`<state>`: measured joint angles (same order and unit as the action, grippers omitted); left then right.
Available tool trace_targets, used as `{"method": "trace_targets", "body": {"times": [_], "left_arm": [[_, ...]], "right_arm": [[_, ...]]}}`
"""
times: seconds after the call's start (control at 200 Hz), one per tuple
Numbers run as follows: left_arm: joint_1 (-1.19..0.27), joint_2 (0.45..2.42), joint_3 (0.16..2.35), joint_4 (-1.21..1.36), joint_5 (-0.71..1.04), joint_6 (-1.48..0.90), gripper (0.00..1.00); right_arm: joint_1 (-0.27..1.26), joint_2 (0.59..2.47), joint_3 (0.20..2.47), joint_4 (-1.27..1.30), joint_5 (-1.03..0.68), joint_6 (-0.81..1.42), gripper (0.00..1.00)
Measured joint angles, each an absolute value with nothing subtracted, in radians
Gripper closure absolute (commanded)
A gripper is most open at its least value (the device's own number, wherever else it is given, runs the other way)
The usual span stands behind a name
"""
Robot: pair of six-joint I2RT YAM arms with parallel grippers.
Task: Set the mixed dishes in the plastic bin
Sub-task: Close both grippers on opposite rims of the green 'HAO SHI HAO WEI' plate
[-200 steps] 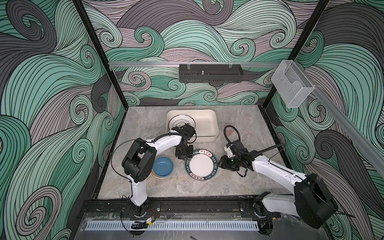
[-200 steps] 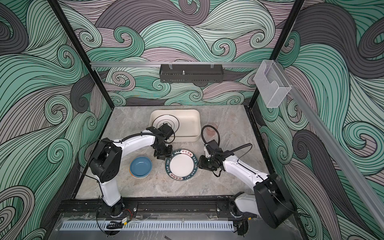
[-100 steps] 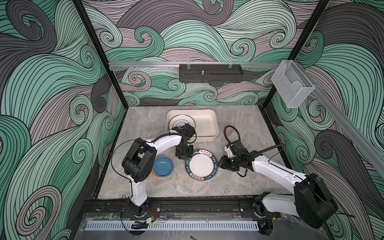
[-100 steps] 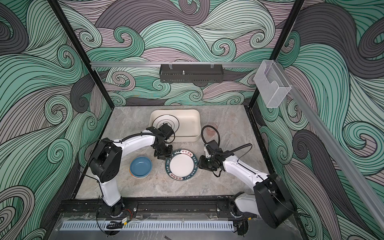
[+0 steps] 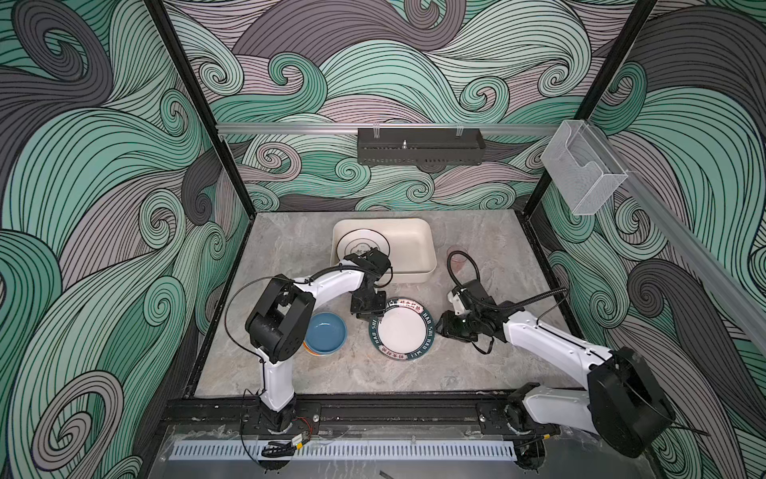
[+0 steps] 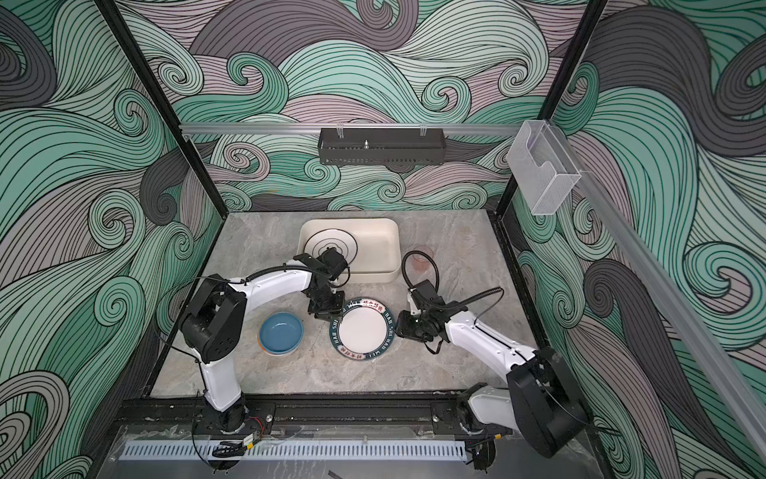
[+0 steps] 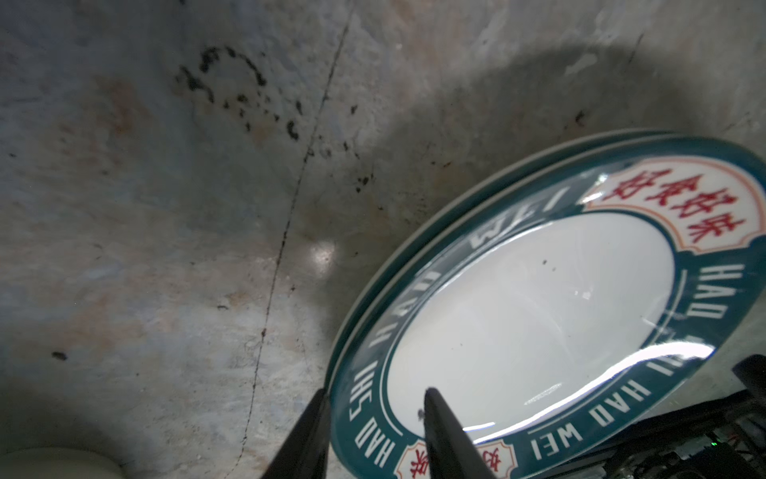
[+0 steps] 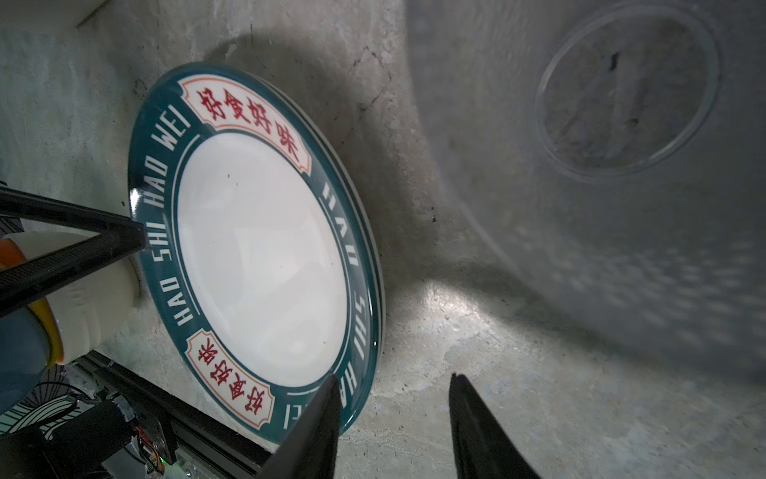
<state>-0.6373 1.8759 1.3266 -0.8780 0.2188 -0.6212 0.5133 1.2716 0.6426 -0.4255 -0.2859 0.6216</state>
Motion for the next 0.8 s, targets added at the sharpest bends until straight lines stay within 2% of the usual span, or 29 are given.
{"method": "trace_targets", "body": {"times": [0.6,0.801], "left_arm": [[-0.638,1.896,1.331,-0.880,0.240,-0.612,0.68],[-0.638,1.910,1.346,-0.883,0.250,-0.607,0.74]], "right_arm": [[0.513,1.275,0.643,-0.422,-0.286,0.622,0.55],[0.513,1.281,0.643,-0.421,-0.286,0.622,0.53]]}}
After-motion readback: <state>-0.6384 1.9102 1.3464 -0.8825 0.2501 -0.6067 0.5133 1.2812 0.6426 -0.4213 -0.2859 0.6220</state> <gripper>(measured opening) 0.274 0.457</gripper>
